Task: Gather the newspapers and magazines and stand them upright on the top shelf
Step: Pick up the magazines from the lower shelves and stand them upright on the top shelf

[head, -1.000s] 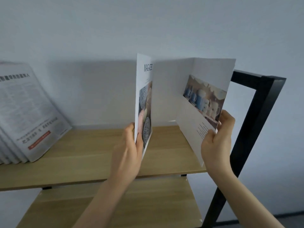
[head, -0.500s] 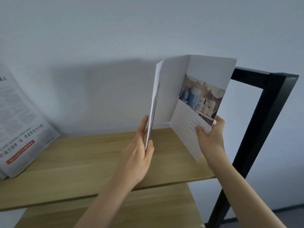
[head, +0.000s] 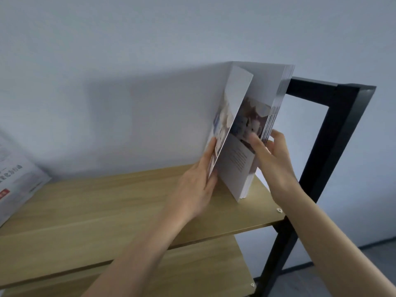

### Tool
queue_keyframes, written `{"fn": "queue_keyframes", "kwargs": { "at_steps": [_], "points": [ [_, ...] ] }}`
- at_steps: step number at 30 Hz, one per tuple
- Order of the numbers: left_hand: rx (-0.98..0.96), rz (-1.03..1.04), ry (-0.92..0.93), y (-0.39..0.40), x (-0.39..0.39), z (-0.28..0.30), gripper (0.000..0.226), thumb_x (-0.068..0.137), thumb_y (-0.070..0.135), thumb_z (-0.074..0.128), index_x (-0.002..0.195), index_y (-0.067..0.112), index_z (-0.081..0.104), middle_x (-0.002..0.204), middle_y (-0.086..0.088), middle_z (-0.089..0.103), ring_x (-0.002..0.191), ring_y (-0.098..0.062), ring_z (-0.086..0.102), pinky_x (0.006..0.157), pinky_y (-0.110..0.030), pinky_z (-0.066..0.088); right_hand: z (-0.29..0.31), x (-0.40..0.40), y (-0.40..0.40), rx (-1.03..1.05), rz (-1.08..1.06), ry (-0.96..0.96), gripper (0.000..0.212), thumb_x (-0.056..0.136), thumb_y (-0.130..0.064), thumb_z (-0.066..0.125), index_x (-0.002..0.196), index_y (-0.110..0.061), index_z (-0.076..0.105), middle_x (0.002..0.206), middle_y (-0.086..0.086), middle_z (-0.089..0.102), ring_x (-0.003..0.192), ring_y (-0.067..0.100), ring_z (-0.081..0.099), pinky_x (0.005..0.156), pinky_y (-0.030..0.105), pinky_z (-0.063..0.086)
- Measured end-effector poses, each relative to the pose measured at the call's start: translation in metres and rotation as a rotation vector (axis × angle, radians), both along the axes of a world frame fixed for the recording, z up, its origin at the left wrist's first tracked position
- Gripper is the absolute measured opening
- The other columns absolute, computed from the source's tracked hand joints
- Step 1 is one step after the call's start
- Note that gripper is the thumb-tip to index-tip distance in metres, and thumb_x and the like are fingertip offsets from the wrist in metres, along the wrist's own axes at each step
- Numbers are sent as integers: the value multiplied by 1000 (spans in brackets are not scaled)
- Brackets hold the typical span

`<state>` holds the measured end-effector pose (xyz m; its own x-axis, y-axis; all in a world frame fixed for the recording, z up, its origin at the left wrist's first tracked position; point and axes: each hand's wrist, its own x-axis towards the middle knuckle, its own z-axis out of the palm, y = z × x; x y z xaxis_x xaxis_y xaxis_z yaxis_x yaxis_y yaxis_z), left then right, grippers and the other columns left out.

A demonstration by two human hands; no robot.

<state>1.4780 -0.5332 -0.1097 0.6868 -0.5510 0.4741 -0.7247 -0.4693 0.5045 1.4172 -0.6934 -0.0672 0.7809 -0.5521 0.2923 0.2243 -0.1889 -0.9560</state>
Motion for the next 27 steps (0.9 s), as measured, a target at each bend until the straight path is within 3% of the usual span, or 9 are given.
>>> {"fn": "queue_keyframes", "kwargs": {
  "at_steps": [3, 6, 10, 13, 15, 21, 27],
  "points": [
    [-29, -120, 117, -25, 4, -1, 71, 100, 38, 42, 146, 52, -11, 150, 3, 42, 127, -26, 49, 100, -36, 40, 15, -7, -5, 3, 14, -110, 51, 95, -50, 46, 141, -32, 32, 137, -2, 50, 125, 13, 49, 101, 36, 42],
    [-60, -228, 188, -47, 7, -8, 82, 92, 42, 56, 150, 46, -3, 158, 7, 25, 143, -16, 28, 115, -41, 30, 24, -11, -4, -34, 45, -152, 46, 97, -51, 38, 139, -32, 33, 136, -5, 50, 124, 8, 49, 96, 32, 44],
    [-73, -194, 141, -62, 9, -18, 103, 80, 35, 75, 151, 39, 1, 148, 3, 35, 136, -12, 34, 107, -26, 29, 27, -9, -3, -80, 29, -126, 40, 101, -42, 34, 139, -29, 31, 137, 0, 48, 125, 15, 49, 88, 31, 49],
    [-87, -187, 116, -61, 11, -19, 108, 75, 34, 79, 151, 38, 3, 147, 5, 36, 134, -9, 33, 103, -21, 27, 29, -8, -2, -103, -16, -111, 36, 102, -32, 35, 138, -28, 31, 135, -2, 47, 121, 16, 49, 81, 24, 50],
    [-84, -197, 135, -60, 13, -17, 109, 74, 33, 80, 150, 42, 3, 149, 8, 34, 133, -6, 35, 101, -20, 28, 30, -7, 2, -126, -56, -97, 36, 103, -27, 35, 139, -28, 29, 131, -7, 45, 116, 12, 48, 85, 27, 51],
    [-62, -190, 192, -58, 18, -9, 112, 72, 30, 82, 146, 52, 1, 149, 11, 32, 131, -12, 41, 104, -35, 43, 31, -4, 10, -162, -116, -80, 38, 103, -19, 35, 140, -26, 26, 126, -10, 43, 120, 14, 49, 98, 44, 50],
    [-32, -119, 193, -59, 22, -13, 114, 67, 40, 85, 146, 51, 4, 151, 14, 30, 130, -11, 42, 104, -36, 40, 30, -2, 12, -246, -124, -31, 39, 103, -17, 33, 139, -29, 23, 125, -10, 44, 121, 21, 52, 96, 47, 50]
  ]
}}
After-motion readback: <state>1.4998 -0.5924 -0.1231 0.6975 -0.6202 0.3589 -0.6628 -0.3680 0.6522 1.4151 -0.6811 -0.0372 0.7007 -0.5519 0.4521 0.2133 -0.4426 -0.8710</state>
